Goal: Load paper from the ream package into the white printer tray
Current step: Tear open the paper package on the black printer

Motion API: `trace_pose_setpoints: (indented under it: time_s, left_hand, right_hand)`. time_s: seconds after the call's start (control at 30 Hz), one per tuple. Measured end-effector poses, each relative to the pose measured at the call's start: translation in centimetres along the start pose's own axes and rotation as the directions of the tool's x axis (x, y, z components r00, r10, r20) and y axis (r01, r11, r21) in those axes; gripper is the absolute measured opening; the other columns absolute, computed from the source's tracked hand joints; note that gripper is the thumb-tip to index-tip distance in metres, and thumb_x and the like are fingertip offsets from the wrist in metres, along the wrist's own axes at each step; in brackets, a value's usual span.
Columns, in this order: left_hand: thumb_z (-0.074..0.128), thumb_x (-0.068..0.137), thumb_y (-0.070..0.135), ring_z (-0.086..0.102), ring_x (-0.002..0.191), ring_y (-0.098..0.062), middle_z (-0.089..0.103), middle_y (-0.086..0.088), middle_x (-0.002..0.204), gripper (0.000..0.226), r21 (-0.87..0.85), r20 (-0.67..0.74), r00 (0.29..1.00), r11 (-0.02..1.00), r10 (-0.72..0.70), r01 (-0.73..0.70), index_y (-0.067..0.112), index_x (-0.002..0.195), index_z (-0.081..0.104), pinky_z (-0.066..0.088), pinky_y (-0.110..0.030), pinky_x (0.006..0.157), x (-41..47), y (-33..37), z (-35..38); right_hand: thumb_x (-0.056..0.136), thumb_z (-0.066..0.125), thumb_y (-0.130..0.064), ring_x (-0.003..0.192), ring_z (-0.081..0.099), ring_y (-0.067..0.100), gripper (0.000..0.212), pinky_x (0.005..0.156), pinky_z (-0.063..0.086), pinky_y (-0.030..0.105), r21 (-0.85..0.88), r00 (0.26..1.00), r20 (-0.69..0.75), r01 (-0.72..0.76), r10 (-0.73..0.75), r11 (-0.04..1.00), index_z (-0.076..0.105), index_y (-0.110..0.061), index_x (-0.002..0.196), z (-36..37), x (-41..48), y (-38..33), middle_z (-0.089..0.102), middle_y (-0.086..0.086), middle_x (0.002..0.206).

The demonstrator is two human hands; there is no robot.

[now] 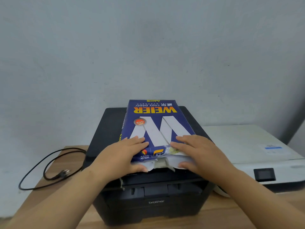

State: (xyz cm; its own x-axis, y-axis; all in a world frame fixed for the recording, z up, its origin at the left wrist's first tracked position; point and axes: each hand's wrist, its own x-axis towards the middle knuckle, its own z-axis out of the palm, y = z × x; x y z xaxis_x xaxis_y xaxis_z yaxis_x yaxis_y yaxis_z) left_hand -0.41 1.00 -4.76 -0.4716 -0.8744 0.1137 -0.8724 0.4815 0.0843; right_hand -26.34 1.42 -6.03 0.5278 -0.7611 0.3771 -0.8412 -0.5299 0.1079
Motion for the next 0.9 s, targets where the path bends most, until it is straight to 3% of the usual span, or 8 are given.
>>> trace_pose_setpoints:
  time_s: [0.1, 0.3, 0.47, 0.53, 0.6, 0.67, 0.8, 0.9]
  left_hand:
    - [0.053, 0.082, 0.059, 0.014, 0.144, 0.000, 0.013, 0.021, 0.157, 0.078, 0.034, -0.045, 0.999, 0.999, -0.012, 0.013, 0.039, 0.147, 0.016, 0.019, -0.021, 0.116, 0.1, 0.3, 0.2]
    - [0.057, 0.080, 0.059, 0.017, 0.144, -0.004, 0.013, 0.018, 0.158, 0.086, 0.110, -0.063, 0.998, 0.994, -0.018, 0.025, 0.035, 0.149, 0.012, 0.020, -0.024, 0.116, 0.1, 1.0, 0.6]
    - [0.058, 0.079, 0.057, 0.020, 0.144, -0.006, 0.016, 0.016, 0.158, 0.088, 0.123, -0.092, 0.995, 0.992, -0.027, 0.038, 0.033, 0.150, 0.010, 0.017, -0.024, 0.117, 0.0, 0.9, 1.0]
    - [0.058, 0.081, 0.054, 0.021, 0.144, -0.006, 0.018, 0.017, 0.157, 0.084, 0.095, -0.115, 0.993, 0.995, -0.028, 0.039, 0.033, 0.149, 0.013, 0.017, -0.024, 0.116, -0.1, 0.8, 1.1]
    - [0.053, 0.087, 0.047, 0.022, 0.143, -0.003, 0.021, 0.018, 0.156, 0.072, 0.038, -0.131, 0.990, 0.998, -0.044, 0.050, 0.035, 0.148, 0.017, 0.021, -0.022, 0.115, -0.1, 0.7, 0.9]
    - [0.048, 0.092, 0.041, 0.025, 0.142, -0.002, 0.025, 0.019, 0.154, 0.061, -0.007, -0.157, 0.986, 0.998, -0.063, 0.062, 0.035, 0.147, 0.022, 0.027, -0.021, 0.111, -0.1, 0.5, 0.6]
    - [0.045, 0.096, 0.027, 0.036, 0.139, -0.007, 0.037, 0.013, 0.150, 0.047, -0.030, -0.208, 0.977, 0.999, -0.045, 0.040, 0.029, 0.142, 0.037, 0.033, -0.025, 0.110, -0.6, 0.1, 0.5]
    - [0.066, 0.076, 0.013, 0.073, 0.089, -0.017, 0.074, 0.001, 0.107, 0.041, 0.026, -0.275, 0.961, 1.000, 0.020, -0.014, 0.021, 0.116, 0.064, 0.059, -0.030, 0.070, -0.9, -0.5, 0.8]
  right_hand:
    - [0.062, 0.070, -0.055, 0.103, 0.066, 0.019, 0.074, 0.091, 0.051, 0.032, 0.010, 0.996, -0.022, -0.090, 0.091, 0.996, 0.049, -0.027, 0.127, 0.0, -0.1, -0.6, 0.067, -0.001, 0.119]
    - [0.041, 0.082, -0.062, 0.127, 0.051, 0.029, 0.116, 0.111, 0.009, 0.038, -0.105, 0.968, -0.002, -0.249, 0.250, 0.963, 0.035, -0.018, 0.138, 0.5, -0.6, -2.0, 0.054, 0.011, 0.138]
    - [0.045, 0.083, -0.058, 0.130, 0.049, 0.029, 0.117, 0.112, 0.009, 0.035, -0.085, 0.961, -0.031, -0.278, 0.276, 0.957, 0.030, -0.016, 0.141, 1.2, -1.2, -1.7, 0.051, 0.010, 0.141]
    - [0.054, 0.080, -0.056, 0.134, 0.044, 0.025, 0.113, 0.117, 0.016, 0.033, -0.048, 0.965, -0.017, -0.262, 0.262, 0.964, 0.022, -0.020, 0.144, 1.1, -1.0, -1.5, 0.046, 0.005, 0.146]
    - [0.072, 0.071, -0.048, 0.142, 0.031, 0.015, 0.094, 0.116, 0.021, 0.030, 0.144, 0.948, 0.033, -0.319, 0.317, 0.937, 0.018, -0.029, 0.147, 0.4, -0.6, -1.2, 0.035, -0.007, 0.151]
    - [0.083, 0.063, -0.041, 0.139, 0.032, 0.008, 0.069, 0.110, 0.030, 0.026, 0.345, 0.911, 0.103, -0.409, 0.399, 0.845, 0.033, -0.031, 0.144, -0.2, -0.2, -0.6, 0.041, -0.011, 0.147]
    - [0.085, 0.063, -0.035, 0.128, 0.047, 0.006, 0.045, 0.100, 0.036, 0.018, 0.367, 0.912, 0.130, -0.409, 0.389, 0.835, 0.056, -0.029, 0.129, -1.1, 0.3, 0.7, 0.058, -0.010, 0.134]
    - [0.090, 0.056, -0.030, 0.113, 0.057, 0.011, 0.033, 0.093, 0.044, 0.022, 0.279, 0.931, 0.072, -0.364, 0.359, 0.889, 0.061, -0.029, 0.122, -1.6, 0.4, 0.7, 0.063, -0.010, 0.125]
